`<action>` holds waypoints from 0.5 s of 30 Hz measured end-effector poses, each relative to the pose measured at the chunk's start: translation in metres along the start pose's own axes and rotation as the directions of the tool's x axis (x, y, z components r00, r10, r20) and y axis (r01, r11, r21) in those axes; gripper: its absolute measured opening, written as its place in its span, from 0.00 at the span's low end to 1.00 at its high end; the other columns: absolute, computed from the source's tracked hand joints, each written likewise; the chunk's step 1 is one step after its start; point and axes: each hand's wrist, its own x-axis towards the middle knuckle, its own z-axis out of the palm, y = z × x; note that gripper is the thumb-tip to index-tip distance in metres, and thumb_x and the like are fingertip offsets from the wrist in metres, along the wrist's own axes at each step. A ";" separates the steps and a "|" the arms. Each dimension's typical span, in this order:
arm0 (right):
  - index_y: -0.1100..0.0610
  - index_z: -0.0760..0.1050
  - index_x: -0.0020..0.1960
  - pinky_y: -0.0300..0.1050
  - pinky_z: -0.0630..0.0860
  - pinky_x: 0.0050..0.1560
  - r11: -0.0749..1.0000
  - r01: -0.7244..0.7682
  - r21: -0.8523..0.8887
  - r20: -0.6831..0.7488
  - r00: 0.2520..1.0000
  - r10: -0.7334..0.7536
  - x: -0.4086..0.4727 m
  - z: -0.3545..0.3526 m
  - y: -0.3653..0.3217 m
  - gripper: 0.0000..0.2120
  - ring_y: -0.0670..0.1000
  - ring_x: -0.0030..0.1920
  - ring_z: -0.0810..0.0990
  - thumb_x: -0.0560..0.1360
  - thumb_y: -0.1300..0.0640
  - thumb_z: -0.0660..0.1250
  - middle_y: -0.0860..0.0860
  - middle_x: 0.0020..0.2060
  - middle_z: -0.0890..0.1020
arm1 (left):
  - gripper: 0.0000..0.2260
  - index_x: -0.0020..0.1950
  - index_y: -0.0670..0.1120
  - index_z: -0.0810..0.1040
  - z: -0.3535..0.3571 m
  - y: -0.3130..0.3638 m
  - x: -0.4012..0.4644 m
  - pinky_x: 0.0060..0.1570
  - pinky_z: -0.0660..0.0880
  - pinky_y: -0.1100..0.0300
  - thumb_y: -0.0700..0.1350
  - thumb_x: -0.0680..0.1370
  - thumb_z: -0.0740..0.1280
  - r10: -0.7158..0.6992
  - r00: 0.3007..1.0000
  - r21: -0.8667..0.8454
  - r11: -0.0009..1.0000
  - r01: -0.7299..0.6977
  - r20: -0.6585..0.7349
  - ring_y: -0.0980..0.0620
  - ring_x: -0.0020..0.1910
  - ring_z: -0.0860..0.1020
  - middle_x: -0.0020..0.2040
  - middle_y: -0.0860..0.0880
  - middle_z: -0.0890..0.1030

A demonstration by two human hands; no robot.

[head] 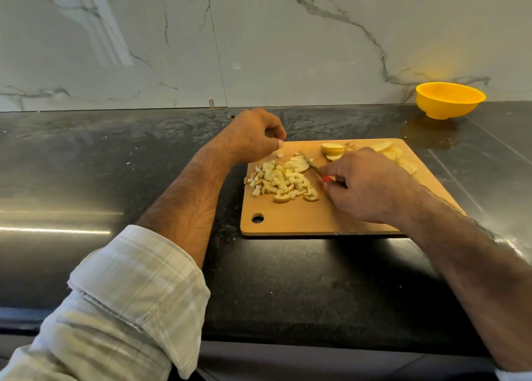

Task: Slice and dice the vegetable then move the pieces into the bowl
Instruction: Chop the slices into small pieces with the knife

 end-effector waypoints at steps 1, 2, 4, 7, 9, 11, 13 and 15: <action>0.49 0.85 0.58 0.47 0.81 0.44 0.999 0.022 0.030 0.000 1.000 -0.022 -0.001 0.001 -0.002 0.13 0.45 0.42 0.79 0.81 0.50 0.64 0.44 0.41 0.83 | 0.06 0.58 0.51 0.85 -0.001 0.000 0.000 0.47 0.74 0.64 0.46 0.82 0.71 -0.016 1.000 0.007 1.000 0.016 -0.004 0.58 0.53 0.80 0.53 0.55 0.83; 0.48 0.84 0.62 0.48 0.81 0.46 0.998 0.032 0.058 -0.006 0.999 -0.032 -0.001 0.001 -0.003 0.14 0.45 0.43 0.79 0.81 0.49 0.64 0.44 0.43 0.84 | 0.06 0.57 0.51 0.85 -0.002 -0.001 -0.001 0.49 0.75 0.62 0.46 0.82 0.71 -0.038 0.999 0.015 0.999 0.038 0.000 0.57 0.53 0.80 0.53 0.54 0.83; 0.46 0.81 0.68 0.47 0.80 0.50 0.997 0.012 0.080 -0.042 0.999 -0.009 0.001 -0.002 0.001 0.16 0.46 0.47 0.78 0.82 0.48 0.66 0.44 0.50 0.84 | 0.05 0.56 0.51 0.85 -0.004 -0.003 -0.001 0.53 0.77 0.57 0.46 0.83 0.71 -0.081 0.996 0.027 0.996 0.080 0.032 0.56 0.54 0.80 0.53 0.53 0.83; 0.47 0.80 0.69 0.44 0.75 0.47 0.993 -0.041 0.111 -0.097 0.994 0.052 0.003 -0.002 0.012 0.17 0.45 0.47 0.76 0.82 0.49 0.66 0.43 0.50 0.81 | 0.06 0.58 0.51 0.85 -0.002 -0.001 -0.002 0.54 0.75 0.57 0.44 0.83 0.70 -0.096 0.992 0.017 0.995 0.095 0.083 0.54 0.57 0.79 0.57 0.53 0.83; 0.46 0.81 0.69 0.45 0.76 0.48 0.993 -0.058 0.102 -0.077 0.995 0.066 0.005 0.000 0.013 0.16 0.45 0.48 0.76 0.82 0.48 0.66 0.42 0.48 0.79 | 0.08 0.60 0.52 0.84 0.001 0.002 -0.002 0.56 0.77 0.56 0.43 0.83 0.70 -0.078 0.991 -0.025 0.996 0.081 0.110 0.55 0.58 0.80 0.57 0.53 0.83; 0.44 0.80 0.70 0.44 0.75 0.51 0.994 -0.046 0.098 -0.051 0.997 0.051 0.007 0.004 0.010 0.17 0.44 0.49 0.75 0.82 0.47 0.65 0.42 0.49 0.79 | 0.09 0.61 0.50 0.84 0.000 0.004 -0.002 0.60 0.80 0.53 0.40 0.83 0.69 -0.067 0.988 -0.095 0.992 0.080 0.137 0.55 0.56 0.82 0.55 0.52 0.84; 0.43 0.79 0.70 0.43 0.71 0.52 0.994 0.004 0.107 -0.037 0.999 0.000 0.007 0.008 0.007 0.17 0.43 0.46 0.73 0.83 0.46 0.64 0.39 0.45 0.77 | 0.10 0.61 0.49 0.84 -0.002 0.002 -0.001 0.60 0.81 0.50 0.38 0.81 0.71 -0.072 0.986 -0.166 0.981 0.097 0.148 0.53 0.54 0.84 0.53 0.50 0.86; 0.43 0.80 0.69 0.43 0.71 0.51 0.994 0.038 0.104 -0.039 0.999 -0.034 0.005 0.007 0.005 0.16 0.43 0.45 0.73 0.83 0.46 0.64 0.38 0.44 0.78 | 0.09 0.60 0.49 0.84 -0.004 -0.001 -0.002 0.59 0.82 0.49 0.39 0.81 0.71 -0.073 0.993 -0.190 0.978 0.090 0.097 0.53 0.52 0.84 0.50 0.50 0.87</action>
